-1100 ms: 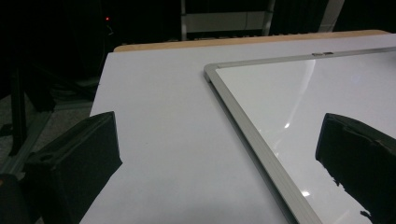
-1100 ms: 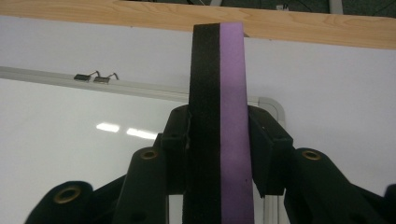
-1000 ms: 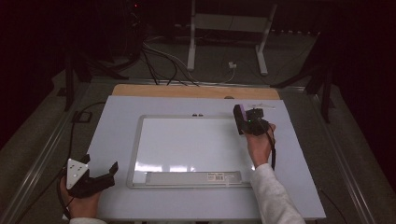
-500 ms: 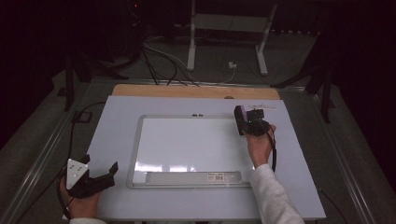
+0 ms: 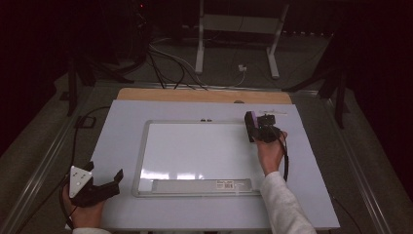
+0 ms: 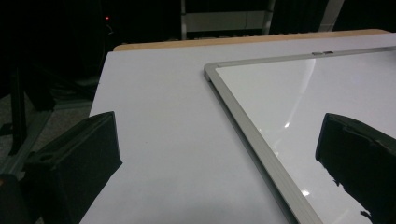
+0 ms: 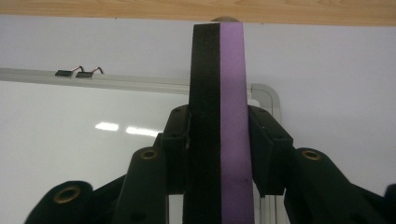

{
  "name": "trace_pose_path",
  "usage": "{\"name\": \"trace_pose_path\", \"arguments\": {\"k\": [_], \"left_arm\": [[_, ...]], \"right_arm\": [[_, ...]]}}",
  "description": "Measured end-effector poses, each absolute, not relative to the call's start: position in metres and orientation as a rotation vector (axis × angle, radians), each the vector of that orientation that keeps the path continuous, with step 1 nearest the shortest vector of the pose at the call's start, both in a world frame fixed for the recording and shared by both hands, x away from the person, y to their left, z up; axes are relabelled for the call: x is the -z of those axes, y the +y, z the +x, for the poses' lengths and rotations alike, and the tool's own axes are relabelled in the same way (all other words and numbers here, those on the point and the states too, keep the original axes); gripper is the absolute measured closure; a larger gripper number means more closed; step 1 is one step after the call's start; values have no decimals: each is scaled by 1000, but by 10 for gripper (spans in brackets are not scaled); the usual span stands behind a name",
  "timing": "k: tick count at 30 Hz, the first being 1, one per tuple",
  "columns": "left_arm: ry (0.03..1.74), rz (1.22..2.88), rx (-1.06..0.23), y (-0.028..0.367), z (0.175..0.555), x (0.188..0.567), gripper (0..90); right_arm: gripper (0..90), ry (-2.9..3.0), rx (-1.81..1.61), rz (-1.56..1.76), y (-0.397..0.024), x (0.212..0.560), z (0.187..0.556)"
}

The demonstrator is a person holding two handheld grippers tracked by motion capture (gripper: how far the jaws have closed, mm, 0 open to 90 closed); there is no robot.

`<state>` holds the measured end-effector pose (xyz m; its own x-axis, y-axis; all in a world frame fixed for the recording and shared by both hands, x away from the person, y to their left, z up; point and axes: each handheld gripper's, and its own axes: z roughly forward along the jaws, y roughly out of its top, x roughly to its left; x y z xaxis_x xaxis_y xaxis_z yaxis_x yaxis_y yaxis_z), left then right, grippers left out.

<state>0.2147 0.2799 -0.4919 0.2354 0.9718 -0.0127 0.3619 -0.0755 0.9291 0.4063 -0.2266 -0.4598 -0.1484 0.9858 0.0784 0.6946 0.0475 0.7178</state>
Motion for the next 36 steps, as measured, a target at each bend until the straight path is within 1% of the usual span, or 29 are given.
{"name": "trace_pose_path", "arguments": {"k": [20, 36], "left_arm": [[1275, 1612, -849, 279, 215, 492, 6], [1274, 1610, -851, 280, 215, 492, 6]], "right_arm": [[629, 1880, -823, 1769, -233, 483, 406], [617, 1876, -793, 1782, -227, 483, 404]]}}
